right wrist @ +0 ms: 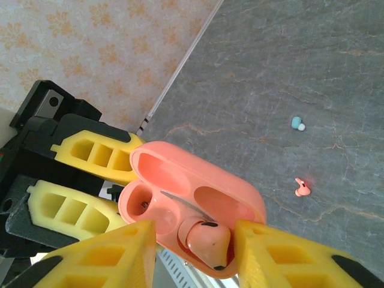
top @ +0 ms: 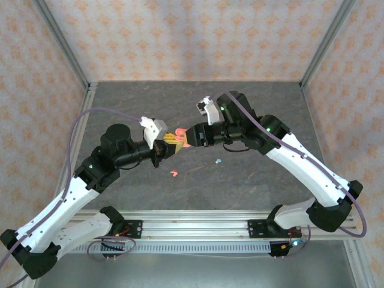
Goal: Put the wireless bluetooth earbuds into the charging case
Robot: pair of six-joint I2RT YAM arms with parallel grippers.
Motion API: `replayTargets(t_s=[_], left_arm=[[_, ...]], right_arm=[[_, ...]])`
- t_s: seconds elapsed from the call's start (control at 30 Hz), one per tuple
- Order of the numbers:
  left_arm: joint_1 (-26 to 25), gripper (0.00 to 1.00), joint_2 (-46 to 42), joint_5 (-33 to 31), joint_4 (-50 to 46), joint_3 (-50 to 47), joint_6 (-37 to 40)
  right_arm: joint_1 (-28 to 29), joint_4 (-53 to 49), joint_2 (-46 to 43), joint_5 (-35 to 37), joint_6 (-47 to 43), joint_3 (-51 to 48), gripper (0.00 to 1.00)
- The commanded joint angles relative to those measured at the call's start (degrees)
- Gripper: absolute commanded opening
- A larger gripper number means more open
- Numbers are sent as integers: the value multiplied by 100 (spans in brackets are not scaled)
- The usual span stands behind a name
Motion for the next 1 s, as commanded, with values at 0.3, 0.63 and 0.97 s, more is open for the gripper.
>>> replayTargets(t_s=[0.3, 0.63, 0.97], left_arm=[[-31, 0, 75, 38, 433, 46, -38], [-34, 0, 113, -14, 473, 10, -54], [-39, 0, 93, -49, 424, 22, -21]], right_arm=[[41, -792, 179, -58, -160, 370, 32], [9, -954, 84, 284, -311, 566, 20], [-99, -780, -171, 691, -222, 709, 18]])
